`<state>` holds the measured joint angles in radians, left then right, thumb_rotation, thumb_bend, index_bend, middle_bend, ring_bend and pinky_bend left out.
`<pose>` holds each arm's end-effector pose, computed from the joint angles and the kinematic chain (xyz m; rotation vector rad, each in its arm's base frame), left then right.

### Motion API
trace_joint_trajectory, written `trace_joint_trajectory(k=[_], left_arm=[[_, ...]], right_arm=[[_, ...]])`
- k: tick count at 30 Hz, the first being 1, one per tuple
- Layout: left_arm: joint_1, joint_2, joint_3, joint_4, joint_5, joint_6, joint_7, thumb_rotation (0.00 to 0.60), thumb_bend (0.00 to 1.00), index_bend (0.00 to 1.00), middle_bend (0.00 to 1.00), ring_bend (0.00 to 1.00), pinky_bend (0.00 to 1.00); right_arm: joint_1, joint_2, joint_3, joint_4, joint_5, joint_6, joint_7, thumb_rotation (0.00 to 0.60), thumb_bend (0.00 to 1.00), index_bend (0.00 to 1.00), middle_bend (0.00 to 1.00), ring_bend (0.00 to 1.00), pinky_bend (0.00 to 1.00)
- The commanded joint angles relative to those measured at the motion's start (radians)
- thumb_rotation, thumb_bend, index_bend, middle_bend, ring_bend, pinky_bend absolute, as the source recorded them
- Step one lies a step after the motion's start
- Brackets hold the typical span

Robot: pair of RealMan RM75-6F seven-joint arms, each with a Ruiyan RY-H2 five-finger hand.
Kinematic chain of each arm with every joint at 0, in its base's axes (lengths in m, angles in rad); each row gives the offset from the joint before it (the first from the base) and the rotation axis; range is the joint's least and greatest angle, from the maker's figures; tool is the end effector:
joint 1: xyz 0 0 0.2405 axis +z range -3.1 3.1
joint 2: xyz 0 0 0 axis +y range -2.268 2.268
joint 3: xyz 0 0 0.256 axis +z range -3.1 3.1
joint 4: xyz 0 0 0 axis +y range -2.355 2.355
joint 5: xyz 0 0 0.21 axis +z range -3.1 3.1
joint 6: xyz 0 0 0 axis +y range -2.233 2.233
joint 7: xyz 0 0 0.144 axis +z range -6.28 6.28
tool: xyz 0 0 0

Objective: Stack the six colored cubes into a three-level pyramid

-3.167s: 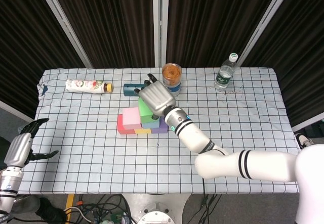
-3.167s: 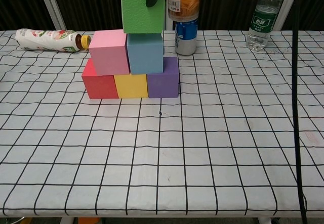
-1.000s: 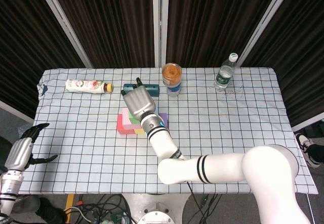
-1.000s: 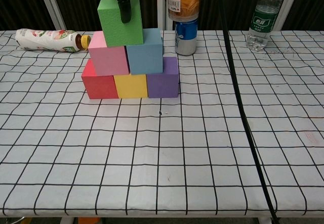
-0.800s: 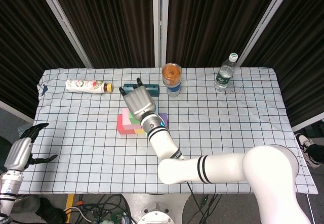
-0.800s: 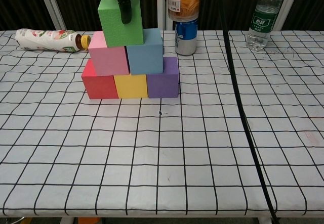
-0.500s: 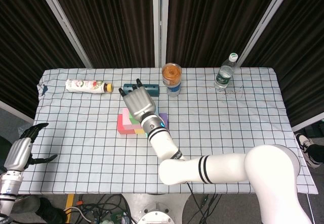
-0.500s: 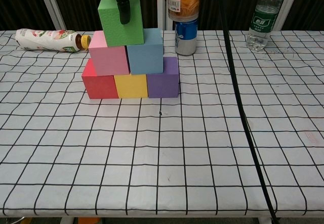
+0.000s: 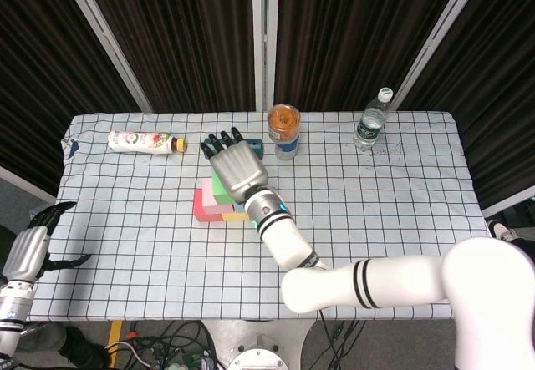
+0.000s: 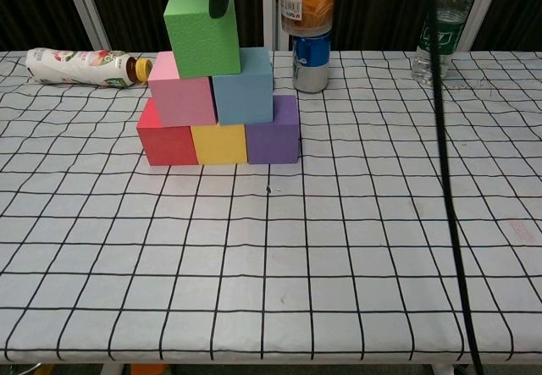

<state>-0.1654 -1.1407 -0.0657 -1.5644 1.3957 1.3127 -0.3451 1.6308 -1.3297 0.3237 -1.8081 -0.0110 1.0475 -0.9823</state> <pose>-0.3250 0.2094 0.1425 -1.2677 -1.2640 -1.0545 0.1198 -0.3640 0.0359 2.0376 -0.6566 0.7699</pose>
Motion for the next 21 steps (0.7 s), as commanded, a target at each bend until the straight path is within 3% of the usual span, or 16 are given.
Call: trace_joint_trajectory(k=[1,5,9,14,21], left_arm=[[0.004,-0.002,-0.015,0.016,-0.031,0.010,0.040,0.600,0.00,0.15,0.12,0.09,0.11],[0.017,-0.016,-0.041,0.051,-0.086,0.039,0.111,0.600,0.00,0.15,0.12,0.09,0.11],[0.023,-0.040,-0.052,0.089,-0.119,0.056,0.182,0.600,0.00,0.15,0.12,0.09,0.11],[0.035,-0.071,-0.038,0.118,-0.095,0.106,0.287,0.600,0.00,0.15,0.12,0.09,0.11],[0.075,-0.081,0.003,0.067,-0.045,0.156,0.317,0.600,0.00,0.15,0.12,0.09,0.10]], right_arm=[[-0.138,0.161,-0.007,-0.172,-0.157,0.059,0.110,0.600,0.00,0.00,0.00,0.00,0.00],[-0.379,0.315,-0.099,-0.341,-0.467,0.160,0.282,0.600,0.04,0.00,0.03,0.00,0.00],[-0.641,0.390,-0.234,-0.359,-0.807,0.265,0.492,0.600,0.13,0.00,0.11,0.00,0.00],[-0.927,0.389,-0.399,-0.185,-1.146,0.391,0.769,0.600,0.16,0.00,0.11,0.00,0.00],[-1.162,0.277,-0.489,0.084,-1.342,0.509,1.011,0.600,0.16,0.00,0.00,0.00,0.00]])
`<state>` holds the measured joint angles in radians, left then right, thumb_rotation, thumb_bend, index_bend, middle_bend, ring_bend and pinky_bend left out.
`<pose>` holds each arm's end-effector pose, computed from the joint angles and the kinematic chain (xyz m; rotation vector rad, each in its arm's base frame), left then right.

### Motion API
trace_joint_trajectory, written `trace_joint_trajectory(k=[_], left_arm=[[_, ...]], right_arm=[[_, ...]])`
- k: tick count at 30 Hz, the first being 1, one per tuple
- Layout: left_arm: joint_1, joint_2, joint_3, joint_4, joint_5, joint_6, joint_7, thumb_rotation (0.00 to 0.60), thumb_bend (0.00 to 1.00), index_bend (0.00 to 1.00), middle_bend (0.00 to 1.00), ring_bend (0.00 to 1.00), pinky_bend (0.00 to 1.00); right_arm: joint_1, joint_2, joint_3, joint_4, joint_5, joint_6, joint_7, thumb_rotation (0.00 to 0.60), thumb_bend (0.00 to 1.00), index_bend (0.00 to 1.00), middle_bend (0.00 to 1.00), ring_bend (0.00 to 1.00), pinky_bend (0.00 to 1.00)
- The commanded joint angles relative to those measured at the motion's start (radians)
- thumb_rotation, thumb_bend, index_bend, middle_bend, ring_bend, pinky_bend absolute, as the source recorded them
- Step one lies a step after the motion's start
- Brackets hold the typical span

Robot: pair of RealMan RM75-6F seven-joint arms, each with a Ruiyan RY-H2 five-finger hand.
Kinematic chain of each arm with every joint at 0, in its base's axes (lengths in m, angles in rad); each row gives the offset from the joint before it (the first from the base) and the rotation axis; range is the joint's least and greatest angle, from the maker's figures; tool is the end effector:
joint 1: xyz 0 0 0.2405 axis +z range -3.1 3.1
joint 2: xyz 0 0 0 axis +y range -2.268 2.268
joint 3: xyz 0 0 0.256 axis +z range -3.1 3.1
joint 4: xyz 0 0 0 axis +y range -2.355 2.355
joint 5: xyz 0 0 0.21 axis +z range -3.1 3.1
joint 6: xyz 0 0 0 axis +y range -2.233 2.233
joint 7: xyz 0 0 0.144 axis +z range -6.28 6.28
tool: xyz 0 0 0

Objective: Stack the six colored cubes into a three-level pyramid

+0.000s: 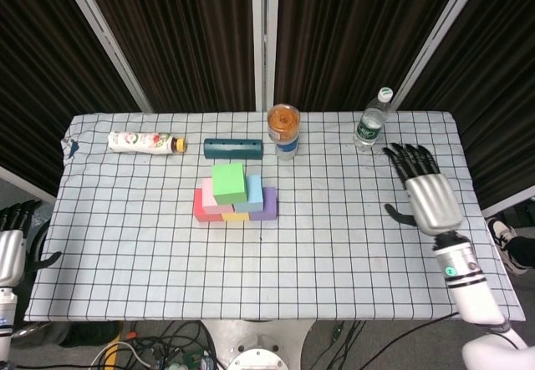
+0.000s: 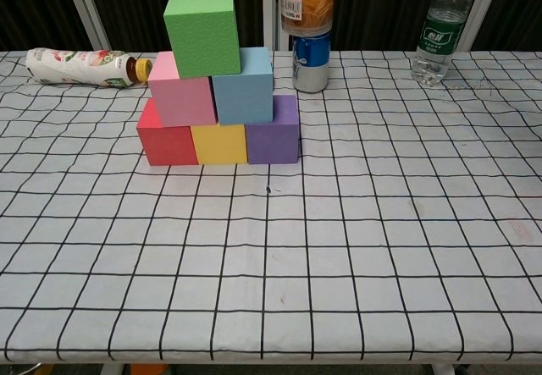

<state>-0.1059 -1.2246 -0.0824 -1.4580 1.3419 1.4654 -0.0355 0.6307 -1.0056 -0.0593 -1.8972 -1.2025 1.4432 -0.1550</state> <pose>-0.3469 0.1949 0.1514 -1.2352 -0.9360 -0.8496 -0.1915 -0.2875 0.1616 1.5649 -0.8173 1.0345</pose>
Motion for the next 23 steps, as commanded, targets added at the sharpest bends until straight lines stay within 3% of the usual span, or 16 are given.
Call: trace_joint_trajectory(k=[1,5,12,23], left_arm=[[0.020,0.007,0.024,-0.054,0.011,0.004,0.008,0.600,0.00,0.15,0.12,0.09,0.10],[0.041,0.010,0.036,-0.103,0.027,0.035,0.048,0.600,0.00,0.15,0.12,0.09,0.10],[0.068,-0.016,0.047,-0.121,0.056,0.079,0.082,0.600,0.00,0.15,0.12,0.09,0.10],[0.081,-0.068,0.044,-0.021,0.070,0.104,0.167,0.600,0.00,0.15,0.12,0.09,0.09]], right_arm=[[-0.182,-0.061,-0.109,0.197,-0.167,0.124,0.211,0.600,0.16,0.00,0.00,0.00,0.00],[-0.255,-0.111,-0.101,0.277,-0.219,0.169,0.273,0.600,0.16,0.00,0.00,0.00,0.00],[-0.316,-0.130,-0.084,0.288,-0.275,0.183,0.272,0.600,0.16,0.00,0.01,0.00,0.00],[-0.361,-0.113,-0.066,0.263,-0.280,0.092,0.295,0.600,0.17,0.00,0.00,0.00,0.00]])
